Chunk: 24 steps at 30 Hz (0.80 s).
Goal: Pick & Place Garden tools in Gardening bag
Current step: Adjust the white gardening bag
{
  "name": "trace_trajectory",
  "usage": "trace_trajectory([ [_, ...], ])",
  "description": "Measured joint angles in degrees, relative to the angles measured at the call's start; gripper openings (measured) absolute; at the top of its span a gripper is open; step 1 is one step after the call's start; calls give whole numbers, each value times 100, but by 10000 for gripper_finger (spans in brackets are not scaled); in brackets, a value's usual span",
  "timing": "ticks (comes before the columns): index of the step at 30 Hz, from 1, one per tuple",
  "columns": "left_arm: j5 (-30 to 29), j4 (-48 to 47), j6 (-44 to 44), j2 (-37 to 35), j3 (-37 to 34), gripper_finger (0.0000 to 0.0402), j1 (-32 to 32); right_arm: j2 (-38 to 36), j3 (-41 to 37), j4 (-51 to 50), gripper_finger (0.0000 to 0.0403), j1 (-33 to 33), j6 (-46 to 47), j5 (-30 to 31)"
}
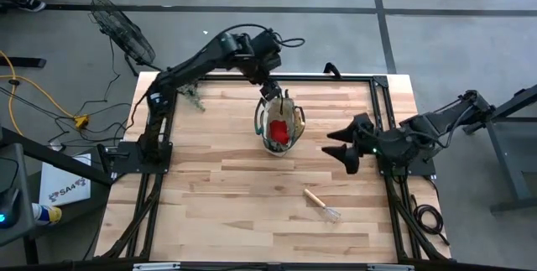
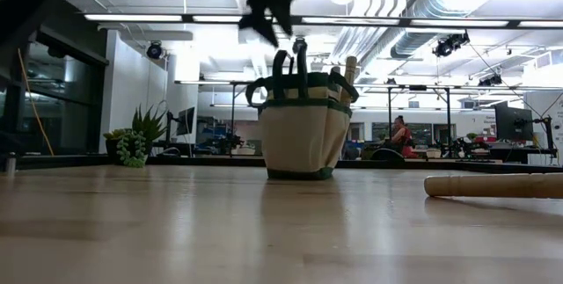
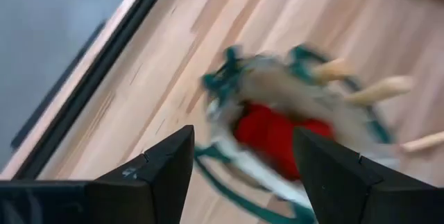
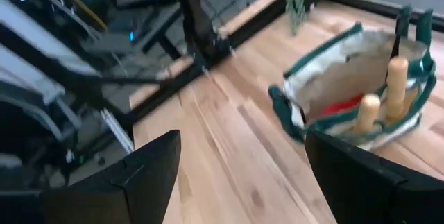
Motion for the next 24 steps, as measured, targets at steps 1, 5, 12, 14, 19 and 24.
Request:
trace_trajectory([
  [1,0,61,-6,-107,2,236,-87,0,0,120,301,-84,-3,2],
  [5,-221,348,7,-432,7,236,-706,0,0,599,301,-371,-165,-71],
  [12,-799,914,-249,-454,-2,233,-2030,425,12,1436,301,-774,-477,-622],
  [14,-963,1072,-246,-456,0,226,-2342,669,116,1483,301,-872,-473,-936],
  [19,-1586,663,-288,-539,-10,201,-2826,1143,515,1446,301,-937,-451,-1187],
  [24,-1976,729,-440,-991,-421,181,-3131,1401,1049,985,301,-937,-480,-1174],
])
